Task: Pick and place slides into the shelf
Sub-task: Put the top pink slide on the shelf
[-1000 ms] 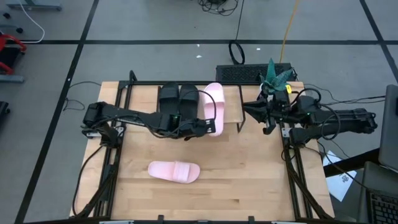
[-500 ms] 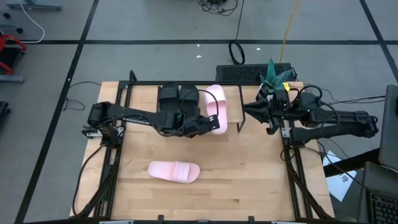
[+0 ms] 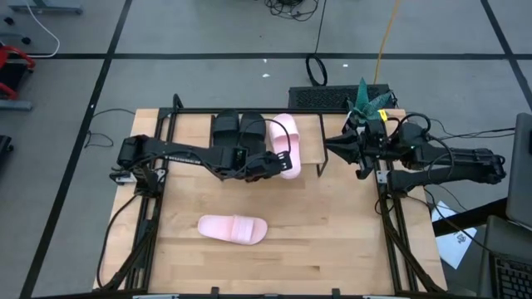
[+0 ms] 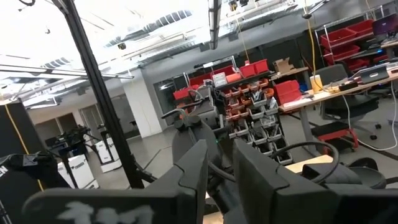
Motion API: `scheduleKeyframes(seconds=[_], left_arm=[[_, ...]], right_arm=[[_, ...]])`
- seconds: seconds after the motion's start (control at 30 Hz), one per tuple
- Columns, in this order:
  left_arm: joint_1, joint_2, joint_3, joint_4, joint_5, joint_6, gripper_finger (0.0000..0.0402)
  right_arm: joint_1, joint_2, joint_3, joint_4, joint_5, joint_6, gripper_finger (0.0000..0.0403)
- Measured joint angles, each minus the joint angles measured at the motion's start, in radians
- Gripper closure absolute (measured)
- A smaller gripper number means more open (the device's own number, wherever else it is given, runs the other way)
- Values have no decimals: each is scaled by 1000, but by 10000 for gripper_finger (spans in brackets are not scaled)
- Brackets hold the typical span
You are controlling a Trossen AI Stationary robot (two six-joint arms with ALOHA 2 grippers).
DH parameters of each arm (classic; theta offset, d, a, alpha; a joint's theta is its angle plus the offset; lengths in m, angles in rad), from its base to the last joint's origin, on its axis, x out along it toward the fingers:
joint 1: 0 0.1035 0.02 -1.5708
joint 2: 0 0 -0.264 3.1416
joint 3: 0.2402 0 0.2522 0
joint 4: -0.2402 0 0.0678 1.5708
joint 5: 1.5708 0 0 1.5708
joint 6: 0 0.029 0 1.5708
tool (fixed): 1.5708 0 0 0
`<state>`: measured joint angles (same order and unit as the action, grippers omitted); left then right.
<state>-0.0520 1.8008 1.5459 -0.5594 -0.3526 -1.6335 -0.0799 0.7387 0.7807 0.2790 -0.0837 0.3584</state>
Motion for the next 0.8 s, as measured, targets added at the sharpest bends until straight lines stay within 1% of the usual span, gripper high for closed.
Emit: scheduleKeyframes(seconds=[0.27,0.43,0.8], left_arm=[[14,0,0,-29,15,-30,392],[19,-1,0,-29,16,-56,377],[19,-1,0,-39,14,-78,373]], right_arm=[[0,0,0,0,0,0,335],[0,0,0,0,0,0,335],[0,0,0,0,0,0,335]])
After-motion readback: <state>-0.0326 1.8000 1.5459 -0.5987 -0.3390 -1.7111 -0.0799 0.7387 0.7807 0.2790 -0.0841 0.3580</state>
